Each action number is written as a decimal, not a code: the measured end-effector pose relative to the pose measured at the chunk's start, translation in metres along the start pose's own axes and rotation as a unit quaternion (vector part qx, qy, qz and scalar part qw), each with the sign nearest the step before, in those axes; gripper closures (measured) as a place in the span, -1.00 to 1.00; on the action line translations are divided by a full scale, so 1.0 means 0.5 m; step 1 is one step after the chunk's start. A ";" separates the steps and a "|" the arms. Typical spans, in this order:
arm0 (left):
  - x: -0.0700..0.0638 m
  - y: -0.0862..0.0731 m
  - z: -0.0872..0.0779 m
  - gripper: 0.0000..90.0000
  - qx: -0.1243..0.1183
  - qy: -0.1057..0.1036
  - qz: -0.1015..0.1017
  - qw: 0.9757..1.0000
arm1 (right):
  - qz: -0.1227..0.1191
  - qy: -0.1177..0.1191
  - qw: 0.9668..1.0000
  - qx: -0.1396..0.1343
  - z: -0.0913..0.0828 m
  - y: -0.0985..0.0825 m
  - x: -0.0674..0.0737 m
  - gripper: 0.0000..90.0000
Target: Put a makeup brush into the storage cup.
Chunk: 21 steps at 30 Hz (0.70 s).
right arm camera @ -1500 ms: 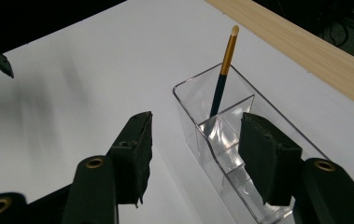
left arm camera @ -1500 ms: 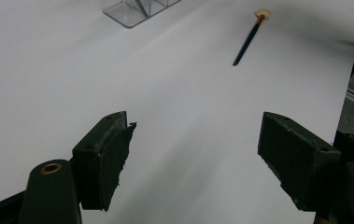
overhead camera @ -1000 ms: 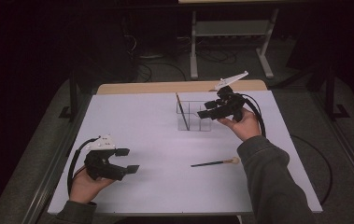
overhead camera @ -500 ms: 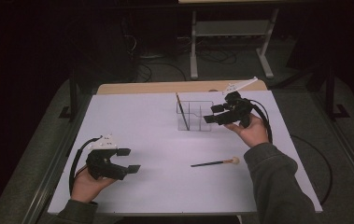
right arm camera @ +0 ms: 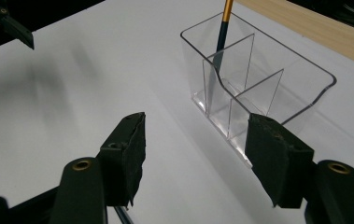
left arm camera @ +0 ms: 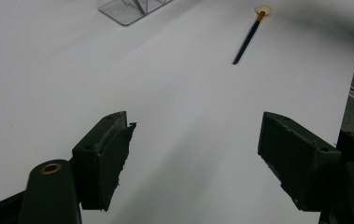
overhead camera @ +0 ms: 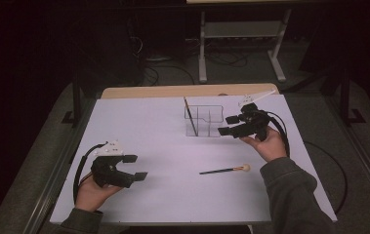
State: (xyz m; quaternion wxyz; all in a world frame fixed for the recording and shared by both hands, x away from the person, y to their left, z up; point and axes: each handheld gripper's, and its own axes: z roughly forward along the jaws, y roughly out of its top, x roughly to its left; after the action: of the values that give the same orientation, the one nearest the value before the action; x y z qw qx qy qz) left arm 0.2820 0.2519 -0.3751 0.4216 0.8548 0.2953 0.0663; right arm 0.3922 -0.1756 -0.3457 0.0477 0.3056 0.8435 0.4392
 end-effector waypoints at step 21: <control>-0.014 0.027 0.026 -0.45 0.011 -0.008 0.019 1.000 | -0.006 -0.009 1.000 -0.001 -0.029 -0.049 0.019 -0.21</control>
State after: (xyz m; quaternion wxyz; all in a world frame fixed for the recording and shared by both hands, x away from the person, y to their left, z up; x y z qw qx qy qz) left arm 0.2870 0.2327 -0.3721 0.4131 0.8656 0.2758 0.0640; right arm 0.3680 -0.1910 -0.3537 0.0579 0.3043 0.8443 0.4372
